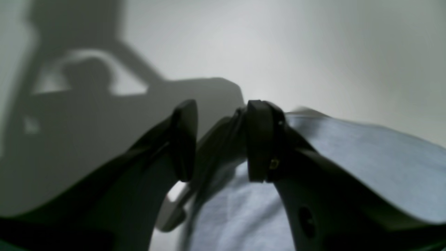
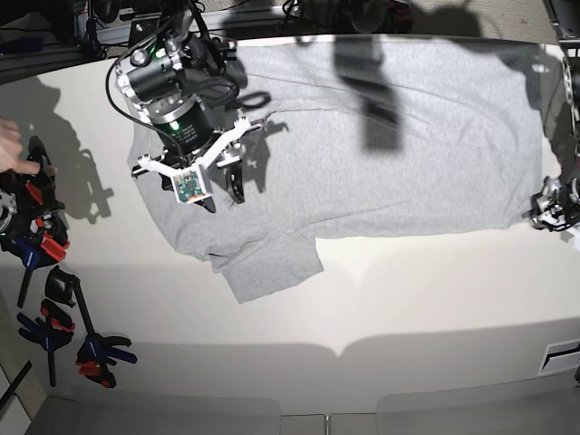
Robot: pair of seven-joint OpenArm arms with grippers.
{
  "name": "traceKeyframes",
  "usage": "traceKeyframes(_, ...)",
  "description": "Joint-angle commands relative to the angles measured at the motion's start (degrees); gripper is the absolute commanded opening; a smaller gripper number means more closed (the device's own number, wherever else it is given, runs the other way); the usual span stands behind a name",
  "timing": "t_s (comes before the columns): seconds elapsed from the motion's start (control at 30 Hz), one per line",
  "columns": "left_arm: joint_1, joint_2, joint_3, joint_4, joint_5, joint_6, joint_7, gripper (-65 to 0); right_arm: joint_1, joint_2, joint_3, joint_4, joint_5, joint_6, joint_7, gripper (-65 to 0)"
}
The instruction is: Fold the T-shirt properly
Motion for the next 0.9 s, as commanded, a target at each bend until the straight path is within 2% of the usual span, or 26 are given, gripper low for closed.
traceKeyframes(0.0,-1.09,-0.76,0.04,0.35,0.28,-0.90,1.36,-43.2,0.31,0.02,0.20,0.94,0.33,0.26,1.51,-41.9)
traceKeyframes(0.13,-1.07,-0.92,0.04,0.35,3.23,-0.83,-1.29,-43.3,0.33,0.02,0.20,0.94,0.33,0.26,1.53,-41.9)
traceKeyframes(0.3,-1.07,-0.90,0.04,0.35,5.40,-0.87,-1.75,-44.2,0.33,0.00,0.20,0.94,0.33,0.24,2.78,-41.9)
traceKeyframes(0.37,-1.07,-0.90,0.04,0.35,5.42,-0.87,-1.90,-54.4,0.35,0.00,0.20,0.94,0.35,0.22,3.76,-41.9)
traceKeyframes(0.4,-1.07,-0.92,0.04,0.35,5.44,-0.87,-1.88,-63.2,0.35,0.00,0.20,0.94,0.35,0.24,4.02,-41.9)
traceKeyframes(0.43,-1.07,-0.92,0.04,0.35,5.44,-0.87,-1.88,-65.0,0.35,0.00,0.20,0.94,0.35,0.22,4.09,-41.9)
traceKeyframes(0.6,-1.09,-1.07,0.04,0.63,8.72,-0.87,-3.23,-65.0,0.48,0.00,0.20,0.94,0.37,0.22,4.09,-41.9)
traceKeyframes(0.73,-1.09,-1.53,0.04,1.44,9.03,-0.87,-3.23,-65.0,1.95,0.00,0.20,0.94,0.15,0.17,4.61,-41.9)
traceKeyframes(0.8,-1.09,-1.66,0.04,2.14,9.01,-0.85,-3.23,-65.0,3.96,0.00,0.22,0.11,-3.26,-2.27,8.68,-45.0)
traceKeyframes(0.87,-1.09,-1.68,0.04,3.17,9.01,-0.85,-3.21,-65.0,7.65,0.00,0.22,-2.82,-6.01,-7.19,10.99,-49.6)
